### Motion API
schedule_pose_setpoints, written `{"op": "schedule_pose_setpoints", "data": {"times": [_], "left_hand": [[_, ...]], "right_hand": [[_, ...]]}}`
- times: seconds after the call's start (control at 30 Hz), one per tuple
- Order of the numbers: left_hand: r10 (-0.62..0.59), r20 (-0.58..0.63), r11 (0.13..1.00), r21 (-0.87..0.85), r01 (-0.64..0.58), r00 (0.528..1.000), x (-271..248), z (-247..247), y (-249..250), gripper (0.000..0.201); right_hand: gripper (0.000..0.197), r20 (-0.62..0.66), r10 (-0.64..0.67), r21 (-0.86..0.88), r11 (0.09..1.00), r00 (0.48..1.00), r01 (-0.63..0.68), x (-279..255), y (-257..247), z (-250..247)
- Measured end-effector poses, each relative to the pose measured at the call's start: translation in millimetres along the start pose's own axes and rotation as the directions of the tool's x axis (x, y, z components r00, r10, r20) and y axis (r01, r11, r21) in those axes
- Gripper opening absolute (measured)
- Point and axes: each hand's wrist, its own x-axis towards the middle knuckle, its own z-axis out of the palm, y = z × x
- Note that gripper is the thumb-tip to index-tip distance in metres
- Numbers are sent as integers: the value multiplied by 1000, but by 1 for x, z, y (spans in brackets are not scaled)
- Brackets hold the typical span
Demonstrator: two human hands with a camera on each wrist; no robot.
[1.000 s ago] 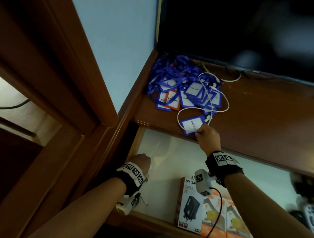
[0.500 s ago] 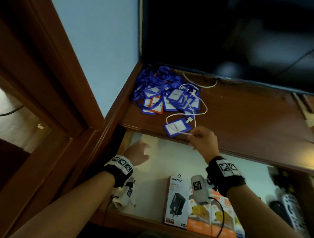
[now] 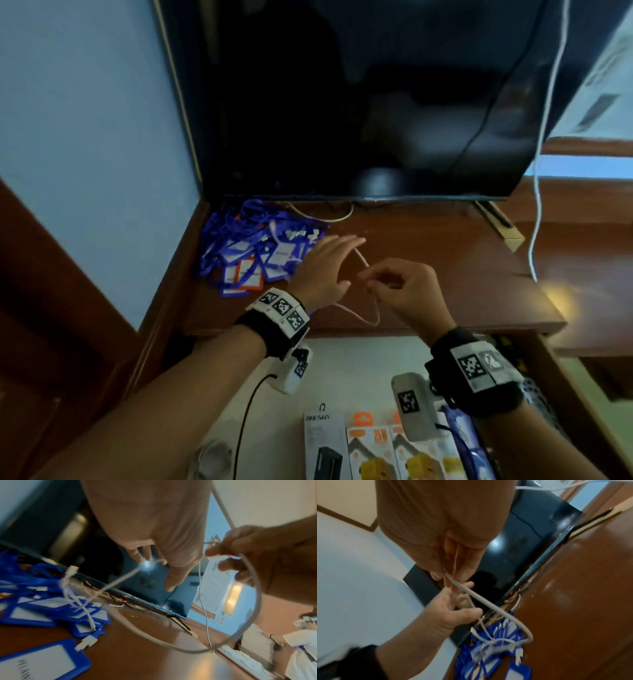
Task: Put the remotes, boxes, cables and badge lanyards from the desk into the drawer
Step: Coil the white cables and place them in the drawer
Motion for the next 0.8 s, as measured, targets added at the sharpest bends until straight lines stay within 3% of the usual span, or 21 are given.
{"op": "schedule_pose_setpoints", "data": {"times": [0.13, 0.33, 0.5, 0.67, 0.8], "left_hand": [[-61, -7, 988, 139, 61, 998, 28, 9, 0, 18], [-224, -50, 929, 293, 228, 973, 46, -6, -47, 19], [-319, -127, 897, 279, 342, 939, 59, -27, -71, 21], [-325, -144, 926, 151, 345, 935, 81, -46, -60, 15], [-288, -158, 941, 138, 310, 945, 86, -55, -49, 27]], "right_hand": [[20, -127, -38, -62, 998, 991, 31, -8, 0, -35], [29, -342, 124, -61, 986, 932, -153, -38, 36, -87], [37, -605, 272, 8, 942, 749, -335, -56, 74, -122], [31, -715, 345, 77, 903, 608, -423, -52, 94, -140], [23, -762, 400, 206, 895, 509, -396, -46, 95, -153]]}}
